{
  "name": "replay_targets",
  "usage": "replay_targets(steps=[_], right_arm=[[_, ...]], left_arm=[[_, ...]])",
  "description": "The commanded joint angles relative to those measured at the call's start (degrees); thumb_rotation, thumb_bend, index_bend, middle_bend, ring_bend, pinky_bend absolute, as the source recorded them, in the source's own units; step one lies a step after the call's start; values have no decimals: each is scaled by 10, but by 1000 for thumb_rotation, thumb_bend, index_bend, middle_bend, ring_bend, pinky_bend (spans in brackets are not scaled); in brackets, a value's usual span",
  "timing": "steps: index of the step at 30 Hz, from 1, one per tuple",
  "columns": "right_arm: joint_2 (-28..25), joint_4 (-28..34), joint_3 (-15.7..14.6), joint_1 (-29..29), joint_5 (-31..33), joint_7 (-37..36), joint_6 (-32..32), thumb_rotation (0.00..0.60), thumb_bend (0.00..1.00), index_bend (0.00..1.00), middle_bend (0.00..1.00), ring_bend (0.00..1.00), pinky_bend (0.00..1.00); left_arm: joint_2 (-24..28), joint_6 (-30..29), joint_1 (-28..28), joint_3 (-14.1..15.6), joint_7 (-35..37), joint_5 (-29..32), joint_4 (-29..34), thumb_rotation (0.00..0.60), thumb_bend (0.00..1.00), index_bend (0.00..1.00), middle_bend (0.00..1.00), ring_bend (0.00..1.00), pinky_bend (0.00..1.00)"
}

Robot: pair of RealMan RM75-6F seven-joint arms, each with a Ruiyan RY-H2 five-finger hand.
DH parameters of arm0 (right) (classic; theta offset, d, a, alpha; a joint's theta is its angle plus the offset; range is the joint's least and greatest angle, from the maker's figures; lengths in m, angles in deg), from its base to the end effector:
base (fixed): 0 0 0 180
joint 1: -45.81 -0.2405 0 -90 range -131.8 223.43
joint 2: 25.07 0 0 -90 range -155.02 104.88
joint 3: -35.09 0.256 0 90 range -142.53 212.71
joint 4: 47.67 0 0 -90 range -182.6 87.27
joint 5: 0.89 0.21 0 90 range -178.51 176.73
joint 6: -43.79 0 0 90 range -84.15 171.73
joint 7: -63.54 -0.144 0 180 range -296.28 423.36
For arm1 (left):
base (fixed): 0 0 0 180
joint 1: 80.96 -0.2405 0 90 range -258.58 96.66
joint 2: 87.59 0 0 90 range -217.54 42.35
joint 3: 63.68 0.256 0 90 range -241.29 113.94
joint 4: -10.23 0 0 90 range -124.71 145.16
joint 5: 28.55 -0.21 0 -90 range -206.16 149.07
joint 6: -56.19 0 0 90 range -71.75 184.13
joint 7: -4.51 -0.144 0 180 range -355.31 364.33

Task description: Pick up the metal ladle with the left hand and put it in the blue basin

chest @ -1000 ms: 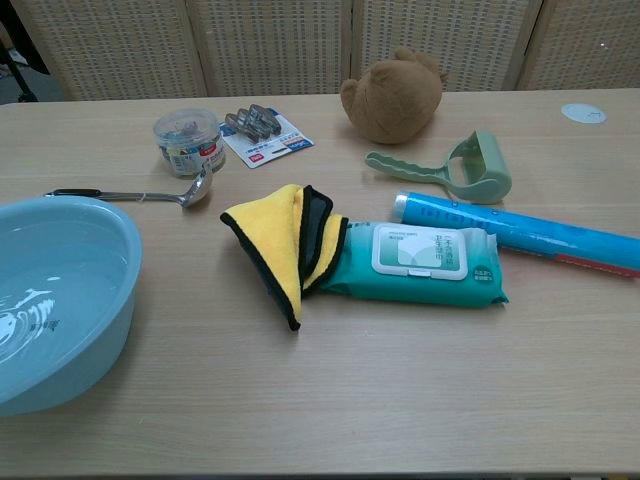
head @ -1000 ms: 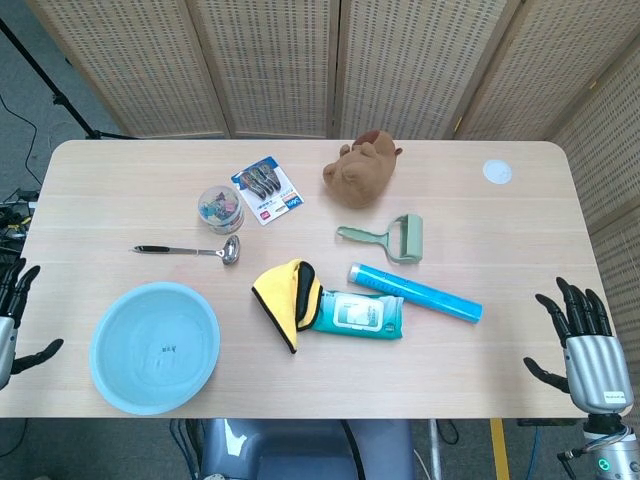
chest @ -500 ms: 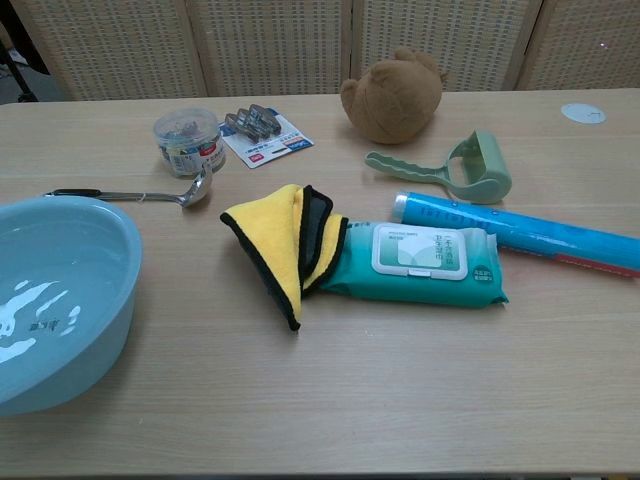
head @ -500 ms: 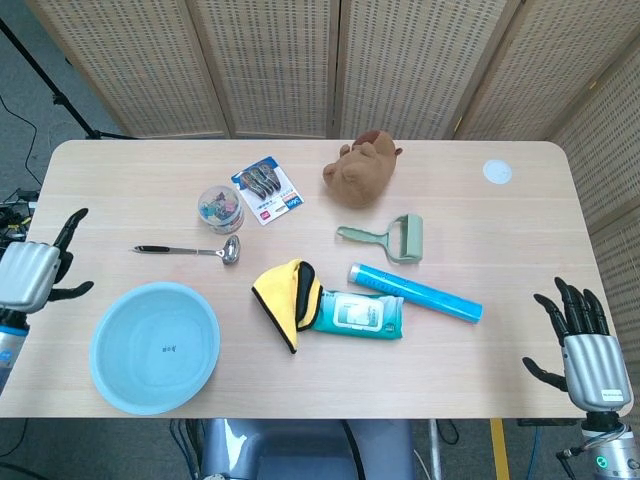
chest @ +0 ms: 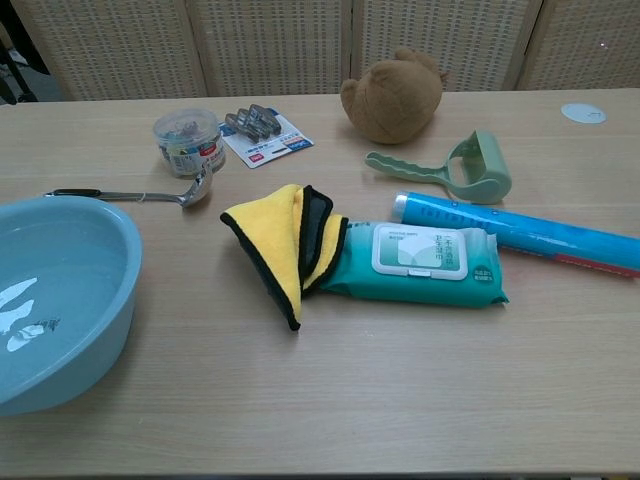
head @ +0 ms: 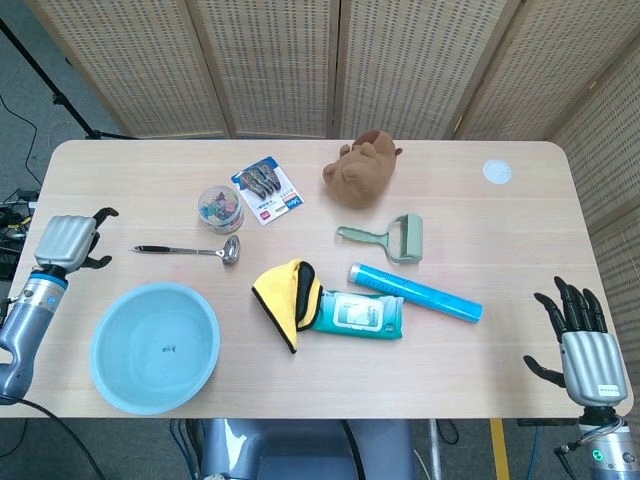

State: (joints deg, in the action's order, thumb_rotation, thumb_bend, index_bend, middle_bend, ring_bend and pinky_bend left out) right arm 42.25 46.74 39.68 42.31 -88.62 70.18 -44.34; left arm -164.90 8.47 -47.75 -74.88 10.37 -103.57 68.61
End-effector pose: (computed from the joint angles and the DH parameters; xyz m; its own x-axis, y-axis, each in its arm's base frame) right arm -0.2939 -0.1788 0.1484 0.4162 0.0686 0.9067 -0.9082 -0.0169 0.4182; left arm -0.3187 0.3866 0.1205 0.5383 0.1961 0.8196 0.8415 -0.0717 -0.5355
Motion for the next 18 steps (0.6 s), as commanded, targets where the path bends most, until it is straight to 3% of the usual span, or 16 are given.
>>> replay_targets(steps=[1, 6, 18], right_arm=[[1, -1, 0, -1, 4, 1, 5, 600, 0, 155, 0, 0, 0], [3, -5, 3, -4, 18, 3, 14, 600, 0, 155, 0, 0, 0], [7, -11, 9, -7, 41, 7, 27, 600, 0, 154, 0, 0, 0]], left_arm=[[-27, 25, 18, 3, 3, 10, -30, 600, 251, 343, 964, 942, 984], [-90, 80, 51, -2, 0, 41, -108, 600, 343, 350, 964, 942, 984], [-175, 131, 90, -3, 26, 53, -228, 600, 345, 381, 966, 942, 984]])
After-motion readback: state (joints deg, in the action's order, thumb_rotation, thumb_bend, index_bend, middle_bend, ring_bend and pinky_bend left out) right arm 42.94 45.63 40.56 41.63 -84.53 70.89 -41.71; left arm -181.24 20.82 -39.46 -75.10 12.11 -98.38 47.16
